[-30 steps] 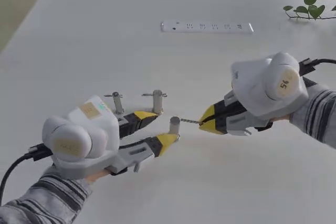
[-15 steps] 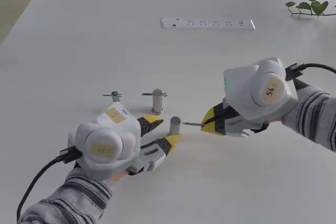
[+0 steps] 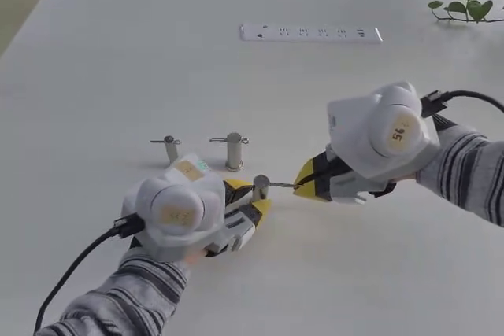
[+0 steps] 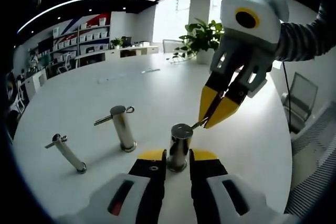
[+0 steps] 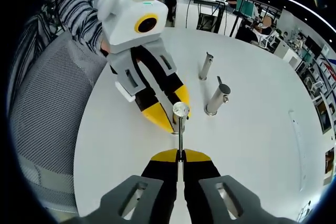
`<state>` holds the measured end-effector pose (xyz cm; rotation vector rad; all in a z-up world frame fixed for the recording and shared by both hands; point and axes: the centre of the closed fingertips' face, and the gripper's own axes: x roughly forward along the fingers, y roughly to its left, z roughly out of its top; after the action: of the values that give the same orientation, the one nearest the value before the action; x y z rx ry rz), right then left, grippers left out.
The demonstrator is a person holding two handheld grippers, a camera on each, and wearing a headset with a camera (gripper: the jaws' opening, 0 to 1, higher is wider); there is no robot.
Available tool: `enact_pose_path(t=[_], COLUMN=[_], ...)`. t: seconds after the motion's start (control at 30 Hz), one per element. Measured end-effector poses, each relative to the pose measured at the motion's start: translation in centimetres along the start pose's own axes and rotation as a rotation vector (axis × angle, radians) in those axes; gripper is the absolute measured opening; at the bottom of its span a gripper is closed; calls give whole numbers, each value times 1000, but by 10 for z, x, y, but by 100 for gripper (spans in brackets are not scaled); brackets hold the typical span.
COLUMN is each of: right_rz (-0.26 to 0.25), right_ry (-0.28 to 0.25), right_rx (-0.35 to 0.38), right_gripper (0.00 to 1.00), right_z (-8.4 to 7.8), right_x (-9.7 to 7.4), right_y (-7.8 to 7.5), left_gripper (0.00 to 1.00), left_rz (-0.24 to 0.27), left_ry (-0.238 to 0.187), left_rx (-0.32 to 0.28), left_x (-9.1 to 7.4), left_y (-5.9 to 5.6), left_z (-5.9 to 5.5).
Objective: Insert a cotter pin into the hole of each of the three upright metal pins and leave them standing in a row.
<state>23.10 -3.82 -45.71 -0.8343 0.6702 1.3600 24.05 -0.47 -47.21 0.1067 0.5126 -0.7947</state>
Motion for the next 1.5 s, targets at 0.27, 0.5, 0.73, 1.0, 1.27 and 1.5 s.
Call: enact_pose_path(t=[0.27, 0.5, 0.73, 1.0, 1.27, 1.5], right_rz=[1, 2, 4, 3, 4, -3], right_ry=[0, 5, 3, 5, 0, -14], right_rx=[-13, -26, -13, 4, 10, -16], right_gripper=[0, 0, 0, 0, 0, 0], right_z=[5, 10, 14, 19, 24, 27], right_x=[2, 4, 6, 8, 12, 13], right_y=[0, -1, -1, -1, -2, -3], left_gripper=[11, 11, 10, 10, 10, 10], left_rz=[8, 16, 18, 24, 28, 31], left_ry=[-4, -3, -3, -6, -8, -9], left_rx=[-35, -30, -25, -32, -42, -50], left_x=[3, 4, 6, 7, 7, 8], left_y=[1, 1, 2, 1, 1, 1], left_z=[-3, -6, -7, -7, -7, -7])
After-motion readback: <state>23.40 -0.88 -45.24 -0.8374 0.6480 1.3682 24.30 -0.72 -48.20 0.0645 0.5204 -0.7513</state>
